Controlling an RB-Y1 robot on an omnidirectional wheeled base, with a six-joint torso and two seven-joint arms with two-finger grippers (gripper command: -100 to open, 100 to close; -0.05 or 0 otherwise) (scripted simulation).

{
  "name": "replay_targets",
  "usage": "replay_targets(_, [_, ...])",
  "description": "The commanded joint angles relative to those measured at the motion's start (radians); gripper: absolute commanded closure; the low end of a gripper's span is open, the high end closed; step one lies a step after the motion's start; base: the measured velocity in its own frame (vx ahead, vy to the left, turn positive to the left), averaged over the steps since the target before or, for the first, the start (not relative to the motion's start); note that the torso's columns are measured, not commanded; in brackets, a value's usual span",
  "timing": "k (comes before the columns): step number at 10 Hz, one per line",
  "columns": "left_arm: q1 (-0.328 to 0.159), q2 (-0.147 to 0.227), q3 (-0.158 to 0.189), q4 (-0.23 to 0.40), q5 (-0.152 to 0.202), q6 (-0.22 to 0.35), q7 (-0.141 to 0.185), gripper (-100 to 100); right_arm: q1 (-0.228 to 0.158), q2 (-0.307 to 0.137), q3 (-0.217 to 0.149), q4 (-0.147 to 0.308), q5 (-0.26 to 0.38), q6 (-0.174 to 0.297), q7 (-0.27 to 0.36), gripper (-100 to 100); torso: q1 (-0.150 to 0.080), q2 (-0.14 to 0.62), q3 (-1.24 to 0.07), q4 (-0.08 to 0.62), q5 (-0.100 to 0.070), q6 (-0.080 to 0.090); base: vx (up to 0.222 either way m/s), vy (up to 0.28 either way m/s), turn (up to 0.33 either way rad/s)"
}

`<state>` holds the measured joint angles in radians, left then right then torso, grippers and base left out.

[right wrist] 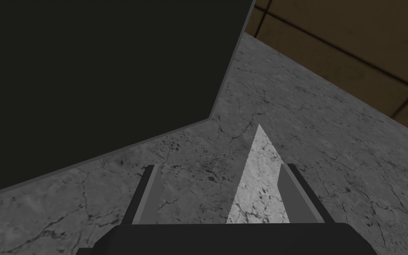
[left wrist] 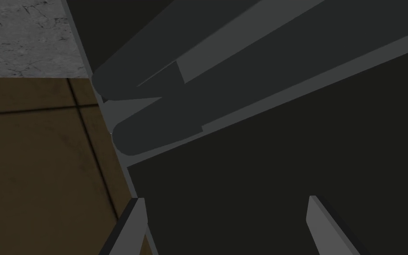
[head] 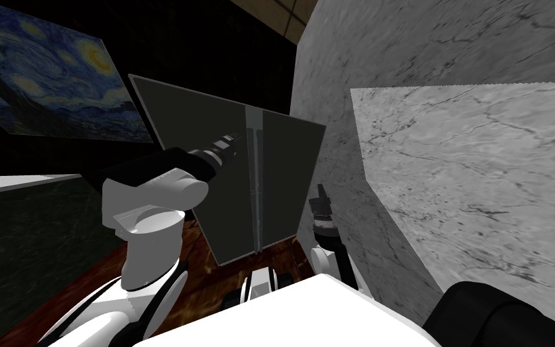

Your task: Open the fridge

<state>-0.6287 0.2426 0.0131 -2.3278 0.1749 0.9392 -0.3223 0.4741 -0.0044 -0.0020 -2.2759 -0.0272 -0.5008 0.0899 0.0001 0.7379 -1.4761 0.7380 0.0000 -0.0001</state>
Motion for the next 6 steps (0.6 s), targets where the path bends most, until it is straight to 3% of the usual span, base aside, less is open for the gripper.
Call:
replay_targets(1, [-0.037,0.003,0.001,0.006,0.002,0.058,-0.006,-100,0.0,0.0,0.0,0.0,0.0,0.0,0.0,0,0.0,0.0,0.0,0.0,0.0,0.0,0.005,-0.013,0.0])
replay_targets(2, [-0.082,0.008,0.0,0.015,0.004,0.097,-0.017,-100,0.0,0.0,0.0,0.0,0.0,0.0,0.0,0,0.0,0.0,0.0,0.0,0.0,0.0,0.005,-0.025,0.035])
replay_targets(4, [-0.095,0.008,0.0,0.015,0.004,0.13,-0.017,-100,0.0,0.0,0.0,0.0,0.0,0.0,0.0,0,-0.001,0.0,0.0,0.0,0.0,0.0,0.008,-0.019,0.012])
replay_targets(5, [-0.142,0.013,-0.001,0.024,0.005,0.17,-0.027,-100,0.0,0.0,0.0,0.0,0.0,0.0,0.0,0,0.0,0.0,0.0,0.0,0.0,0.0,0.01,-0.02,0.041])
replay_targets(6, [-0.151,0.013,-0.001,0.024,0.005,0.196,-0.027,-100,0.0,0.0,0.0,0.0,0.0,0.0,0.0,0,0.0,0.0,0.0,0.0,0.0,0.0,0.012,-0.02,0.025])
